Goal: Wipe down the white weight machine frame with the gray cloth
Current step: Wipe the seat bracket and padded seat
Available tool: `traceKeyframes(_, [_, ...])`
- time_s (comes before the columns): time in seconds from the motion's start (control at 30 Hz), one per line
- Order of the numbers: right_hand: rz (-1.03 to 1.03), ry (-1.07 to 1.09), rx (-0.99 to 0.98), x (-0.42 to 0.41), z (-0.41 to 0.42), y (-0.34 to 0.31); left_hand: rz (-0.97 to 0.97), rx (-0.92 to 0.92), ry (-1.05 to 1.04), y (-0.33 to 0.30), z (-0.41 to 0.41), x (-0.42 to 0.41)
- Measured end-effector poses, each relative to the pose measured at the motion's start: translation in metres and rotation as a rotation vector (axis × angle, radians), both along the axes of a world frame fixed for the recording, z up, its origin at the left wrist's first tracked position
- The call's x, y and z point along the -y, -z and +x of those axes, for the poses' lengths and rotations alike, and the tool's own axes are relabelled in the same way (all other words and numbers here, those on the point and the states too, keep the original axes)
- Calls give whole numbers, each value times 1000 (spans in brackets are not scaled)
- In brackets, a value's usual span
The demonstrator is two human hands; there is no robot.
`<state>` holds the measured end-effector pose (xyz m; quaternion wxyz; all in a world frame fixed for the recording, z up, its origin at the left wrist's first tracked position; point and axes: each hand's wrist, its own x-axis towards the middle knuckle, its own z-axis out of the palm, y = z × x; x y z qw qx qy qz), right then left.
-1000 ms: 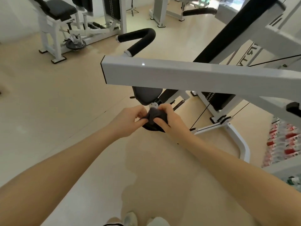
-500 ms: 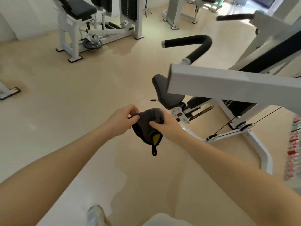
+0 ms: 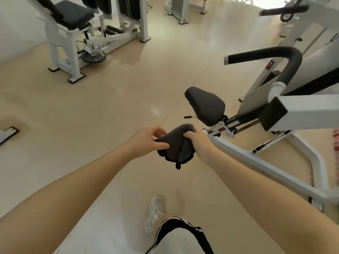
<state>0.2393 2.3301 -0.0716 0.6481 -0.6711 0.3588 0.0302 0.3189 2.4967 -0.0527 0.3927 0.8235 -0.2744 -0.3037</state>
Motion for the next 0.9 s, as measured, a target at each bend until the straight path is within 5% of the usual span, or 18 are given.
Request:
traceKeyframes(0.5, [-2,287,49,89,208,7,-59,-9,196,4,274,122])
traceKeyframes(0.9, [187,774,147,151,317,42,-58,-289,399,26,421,268])
